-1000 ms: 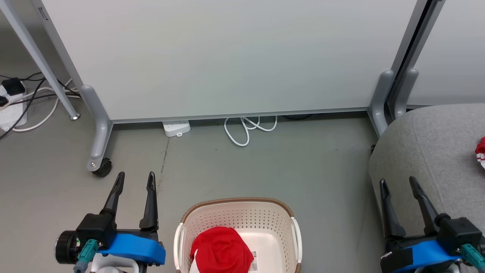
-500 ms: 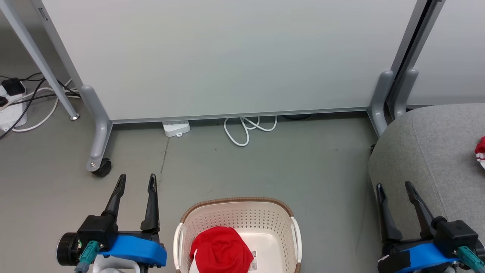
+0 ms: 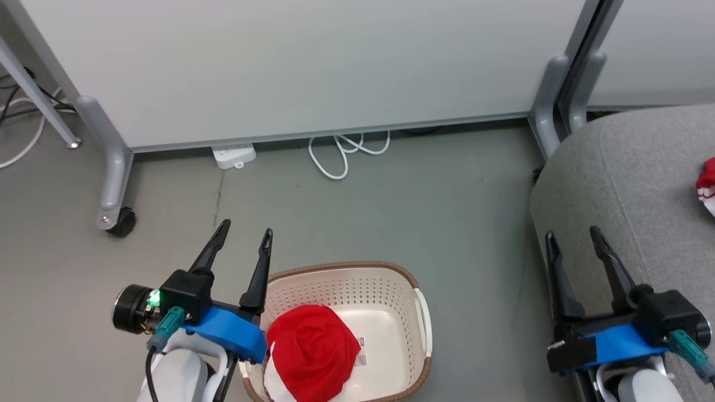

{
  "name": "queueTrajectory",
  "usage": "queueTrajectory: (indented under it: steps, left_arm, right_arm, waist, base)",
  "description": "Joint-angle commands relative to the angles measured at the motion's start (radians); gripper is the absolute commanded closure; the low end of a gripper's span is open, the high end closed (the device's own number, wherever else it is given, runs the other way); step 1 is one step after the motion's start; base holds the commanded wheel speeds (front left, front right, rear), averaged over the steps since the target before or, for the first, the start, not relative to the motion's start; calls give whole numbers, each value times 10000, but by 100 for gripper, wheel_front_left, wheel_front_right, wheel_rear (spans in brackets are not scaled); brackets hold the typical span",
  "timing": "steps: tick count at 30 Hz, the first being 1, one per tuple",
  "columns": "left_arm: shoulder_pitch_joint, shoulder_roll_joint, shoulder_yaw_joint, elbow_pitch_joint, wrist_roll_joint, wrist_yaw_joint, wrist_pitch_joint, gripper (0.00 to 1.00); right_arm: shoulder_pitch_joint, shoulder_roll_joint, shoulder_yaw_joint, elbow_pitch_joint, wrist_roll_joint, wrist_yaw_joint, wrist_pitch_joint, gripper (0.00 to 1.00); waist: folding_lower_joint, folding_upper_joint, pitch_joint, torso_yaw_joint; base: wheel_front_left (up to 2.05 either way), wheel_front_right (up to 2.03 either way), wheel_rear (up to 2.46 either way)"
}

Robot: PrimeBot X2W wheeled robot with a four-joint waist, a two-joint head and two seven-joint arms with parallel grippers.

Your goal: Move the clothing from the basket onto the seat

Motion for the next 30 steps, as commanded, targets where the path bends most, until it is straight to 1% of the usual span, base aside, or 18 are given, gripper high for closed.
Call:
queueTrajectory:
  steps: [1,8,18,21,30]
  left_arm:
    - [-285,123,-179,168,-53,-11,-31,0]
    - [-1639,813,-1741,1430,-294,-12,-31,0]
    - [-3411,1768,-4374,3313,-694,-10,-31,0]
    - [-3979,2011,-5255,3885,-838,-10,-31,0]
    - [-5421,2489,-7281,5405,-1551,0,-31,0]
  right_arm:
    - [-261,8,49,-61,-118,1,-6,0]
    - [-1503,8,333,-376,-362,1,-6,0]
    - [-3065,9,799,-844,-335,1,-6,0]
    - [-3408,9,852,-1027,-291,1,-6,0]
    - [-4119,9,946,-1515,-255,1,-6,0]
  waist:
    - [0,0,476,-345]
    - [0,0,1887,-1122]
    - [0,0,3914,-2099]
    - [0,0,4488,-2281]
    - [0,0,6217,-2663]
  base:
    - [0,0,0]
    - [0,0,0]
    - [0,0,0]
    - [0,0,0]
    - [0,0,0]
